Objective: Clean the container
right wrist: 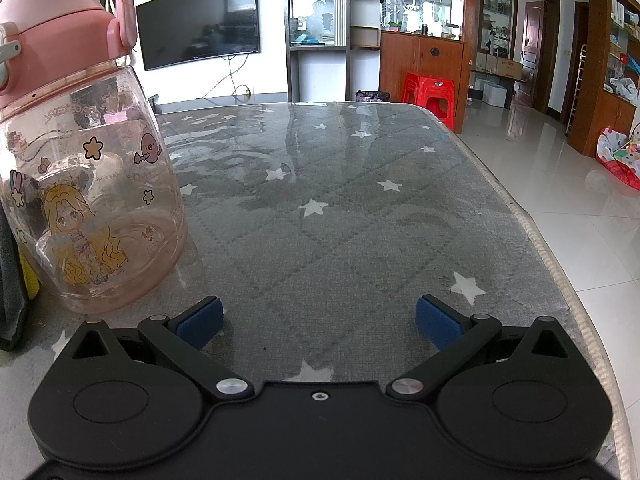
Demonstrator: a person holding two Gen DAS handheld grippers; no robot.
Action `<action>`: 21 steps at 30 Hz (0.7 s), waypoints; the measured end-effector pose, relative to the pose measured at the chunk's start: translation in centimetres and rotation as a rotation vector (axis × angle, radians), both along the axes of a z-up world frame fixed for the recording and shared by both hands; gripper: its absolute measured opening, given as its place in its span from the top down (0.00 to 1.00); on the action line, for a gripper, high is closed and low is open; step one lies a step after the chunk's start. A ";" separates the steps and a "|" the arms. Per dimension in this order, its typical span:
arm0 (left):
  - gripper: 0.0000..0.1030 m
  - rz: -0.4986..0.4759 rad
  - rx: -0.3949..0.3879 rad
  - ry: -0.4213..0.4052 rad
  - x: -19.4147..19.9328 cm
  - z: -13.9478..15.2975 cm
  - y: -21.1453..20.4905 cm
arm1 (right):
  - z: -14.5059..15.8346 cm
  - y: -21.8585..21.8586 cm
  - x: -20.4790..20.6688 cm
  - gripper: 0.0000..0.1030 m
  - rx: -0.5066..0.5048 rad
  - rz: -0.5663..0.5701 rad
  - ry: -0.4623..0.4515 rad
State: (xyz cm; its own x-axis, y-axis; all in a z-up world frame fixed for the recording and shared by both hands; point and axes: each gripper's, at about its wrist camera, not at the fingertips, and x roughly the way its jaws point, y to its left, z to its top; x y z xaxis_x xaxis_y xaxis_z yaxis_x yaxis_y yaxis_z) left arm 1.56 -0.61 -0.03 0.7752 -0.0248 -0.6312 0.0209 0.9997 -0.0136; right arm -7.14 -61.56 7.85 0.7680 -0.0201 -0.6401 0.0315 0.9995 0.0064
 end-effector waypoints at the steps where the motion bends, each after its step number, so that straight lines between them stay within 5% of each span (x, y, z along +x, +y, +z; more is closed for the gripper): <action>1: 0.00 0.000 0.000 0.000 0.0 0.0 0.0 | 0.0 0.0 0.0 0.00 0.000 0.000 0.000; 21: 0.00 0.000 0.000 0.000 0.0 0.0 0.0 | 0.0 0.7 -0.3 0.00 0.000 0.000 0.000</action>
